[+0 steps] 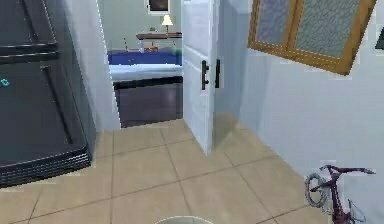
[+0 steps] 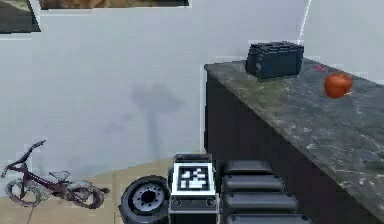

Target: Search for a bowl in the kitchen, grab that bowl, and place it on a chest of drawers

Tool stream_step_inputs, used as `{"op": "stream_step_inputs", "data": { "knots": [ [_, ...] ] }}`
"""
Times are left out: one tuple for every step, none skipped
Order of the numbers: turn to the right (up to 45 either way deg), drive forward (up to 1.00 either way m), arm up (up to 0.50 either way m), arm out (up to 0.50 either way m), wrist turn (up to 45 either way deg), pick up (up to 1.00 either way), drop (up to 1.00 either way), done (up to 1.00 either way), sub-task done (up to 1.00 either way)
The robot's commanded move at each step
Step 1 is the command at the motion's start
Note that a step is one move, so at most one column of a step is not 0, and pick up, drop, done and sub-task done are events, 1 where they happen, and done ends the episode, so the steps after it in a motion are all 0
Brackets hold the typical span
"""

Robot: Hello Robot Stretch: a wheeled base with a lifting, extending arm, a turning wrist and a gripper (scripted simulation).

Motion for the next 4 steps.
{"op": "stream_step_inputs", "data": {
  "knots": [
    [-18.0, 0.0, 0.0, 0.0, 0.0, 0.0, 0.0, 0.0, 0.0],
    [0.0, 0.75, 0.0, 0.0, 0.0, 0.0, 0.0, 0.0, 0.0],
    [-42.0, 0.0, 0.0, 0.0, 0.0, 0.0, 0.0, 0.0, 0.0],
    [0.0, 0.6, 0.0, 0.0, 0.0, 0.0, 0.0, 0.0, 0.0]
  ]
}}
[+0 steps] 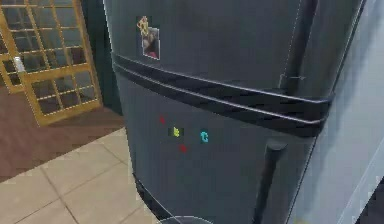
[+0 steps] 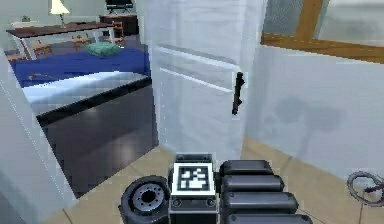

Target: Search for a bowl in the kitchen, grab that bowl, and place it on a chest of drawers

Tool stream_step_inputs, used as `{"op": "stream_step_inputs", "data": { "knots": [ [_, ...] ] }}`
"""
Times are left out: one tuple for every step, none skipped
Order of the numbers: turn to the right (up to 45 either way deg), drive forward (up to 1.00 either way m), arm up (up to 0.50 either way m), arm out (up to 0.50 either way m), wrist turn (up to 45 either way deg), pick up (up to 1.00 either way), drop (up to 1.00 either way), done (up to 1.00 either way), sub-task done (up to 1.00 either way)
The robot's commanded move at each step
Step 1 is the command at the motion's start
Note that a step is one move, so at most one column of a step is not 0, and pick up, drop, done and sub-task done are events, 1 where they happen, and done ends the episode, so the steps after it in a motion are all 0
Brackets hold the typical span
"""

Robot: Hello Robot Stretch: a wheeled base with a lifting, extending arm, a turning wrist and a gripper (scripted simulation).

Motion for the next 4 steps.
{"op": "stream_step_inputs", "data": {
  "knots": [
    [-45.0, 0.0, 0.0, 0.0, 0.0, 0.0, 0.0, 0.0, 0.0],
    [-3.0, 0.0, 0.0, 0.0, 0.0, 0.0, 0.0, 0.0, 0.0],
    [0.0, 1.0, 0.0, 0.0, 0.0, 0.0, 0.0, 0.0, 0.0],
    [0.0, 1.0, 0.0, 0.0, 0.0, 0.0, 0.0, 0.0, 0.0]
  ]
}}
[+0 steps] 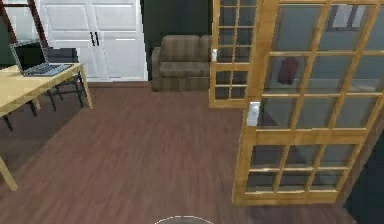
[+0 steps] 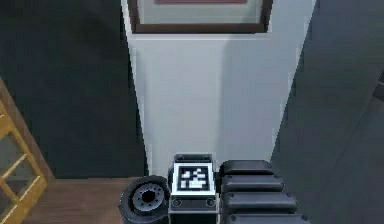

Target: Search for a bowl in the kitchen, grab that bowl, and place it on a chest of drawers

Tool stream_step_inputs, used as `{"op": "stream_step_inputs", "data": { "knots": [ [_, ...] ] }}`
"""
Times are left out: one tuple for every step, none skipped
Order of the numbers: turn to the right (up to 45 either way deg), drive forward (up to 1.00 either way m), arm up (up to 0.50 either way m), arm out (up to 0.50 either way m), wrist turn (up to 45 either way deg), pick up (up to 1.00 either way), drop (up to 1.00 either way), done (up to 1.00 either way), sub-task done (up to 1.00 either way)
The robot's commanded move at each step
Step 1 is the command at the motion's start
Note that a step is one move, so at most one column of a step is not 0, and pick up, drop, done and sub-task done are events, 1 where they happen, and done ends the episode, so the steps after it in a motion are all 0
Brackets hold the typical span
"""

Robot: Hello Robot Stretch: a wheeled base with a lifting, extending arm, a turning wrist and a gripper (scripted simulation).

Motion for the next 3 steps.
{"op": "stream_step_inputs", "data": {
  "knots": [
    [-3.0, 0.0, 0.0, 0.0, 0.0, 0.0, 0.0, 0.0, 0.0],
    [-12.0, 0.0, 0.0, 0.0, 0.0, 0.0, 0.0, 0.0, 0.0],
    [0.0, 0.8, 0.0, 0.0, 0.0, 0.0, 0.0, 0.0, 0.0]
  ]
}}
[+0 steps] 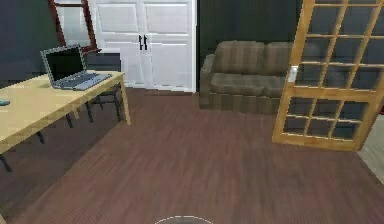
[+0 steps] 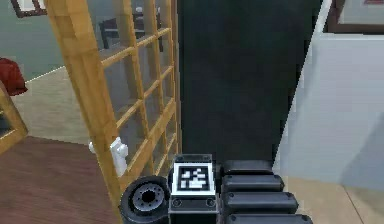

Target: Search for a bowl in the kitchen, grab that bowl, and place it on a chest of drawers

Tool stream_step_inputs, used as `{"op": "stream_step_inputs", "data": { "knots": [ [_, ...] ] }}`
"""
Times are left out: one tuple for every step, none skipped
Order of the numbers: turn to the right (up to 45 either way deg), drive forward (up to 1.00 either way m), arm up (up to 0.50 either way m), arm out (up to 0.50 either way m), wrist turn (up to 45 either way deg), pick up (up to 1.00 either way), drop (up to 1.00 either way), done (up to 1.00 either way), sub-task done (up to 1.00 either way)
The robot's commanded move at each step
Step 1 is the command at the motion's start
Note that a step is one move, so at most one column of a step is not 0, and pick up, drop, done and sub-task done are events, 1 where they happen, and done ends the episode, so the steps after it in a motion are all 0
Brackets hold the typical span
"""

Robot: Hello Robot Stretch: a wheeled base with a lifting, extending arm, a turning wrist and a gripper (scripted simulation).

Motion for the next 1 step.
{"op": "stream_step_inputs", "data": {
  "knots": [
    [6.0, 0.0, 0.0, 0.0, 0.0, 0.0, 0.0, 0.0, 0.0]
  ]
}}
